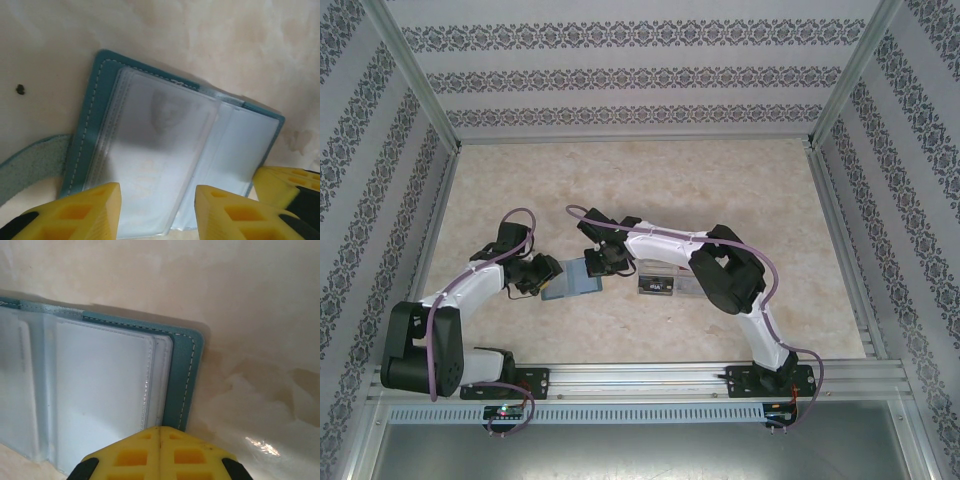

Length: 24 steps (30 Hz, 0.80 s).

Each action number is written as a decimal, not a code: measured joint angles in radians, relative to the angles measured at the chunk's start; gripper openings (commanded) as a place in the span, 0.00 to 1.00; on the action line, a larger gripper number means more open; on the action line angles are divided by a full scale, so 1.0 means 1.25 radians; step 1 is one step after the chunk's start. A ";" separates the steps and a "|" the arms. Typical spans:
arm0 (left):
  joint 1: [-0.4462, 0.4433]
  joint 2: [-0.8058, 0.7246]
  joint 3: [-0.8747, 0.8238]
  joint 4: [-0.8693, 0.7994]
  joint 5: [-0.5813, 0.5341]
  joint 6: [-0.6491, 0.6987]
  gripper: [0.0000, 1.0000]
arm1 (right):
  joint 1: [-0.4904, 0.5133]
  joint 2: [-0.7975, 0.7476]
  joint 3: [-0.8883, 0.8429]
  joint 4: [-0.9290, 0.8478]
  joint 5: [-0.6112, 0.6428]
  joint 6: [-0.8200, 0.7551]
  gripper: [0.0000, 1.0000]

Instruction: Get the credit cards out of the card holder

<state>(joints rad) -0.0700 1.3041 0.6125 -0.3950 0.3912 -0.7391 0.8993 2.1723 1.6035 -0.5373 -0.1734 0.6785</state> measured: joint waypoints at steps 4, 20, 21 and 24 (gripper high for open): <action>0.000 0.000 0.000 -0.001 -0.017 0.002 0.44 | 0.000 0.005 0.005 -0.003 -0.001 0.000 0.00; 0.000 0.034 0.001 0.000 -0.027 0.015 0.44 | 0.000 0.011 0.016 -0.009 -0.008 0.000 0.00; 0.000 0.030 0.001 -0.001 -0.028 0.015 0.44 | 0.000 0.012 0.016 -0.009 -0.009 0.000 0.00; 0.000 0.009 0.001 -0.007 -0.045 0.014 0.45 | 0.000 0.012 0.016 -0.009 -0.010 0.000 0.00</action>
<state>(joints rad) -0.0700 1.3151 0.6136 -0.4038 0.3344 -0.7212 0.8993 2.1872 1.6234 -0.5488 -0.1860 0.6785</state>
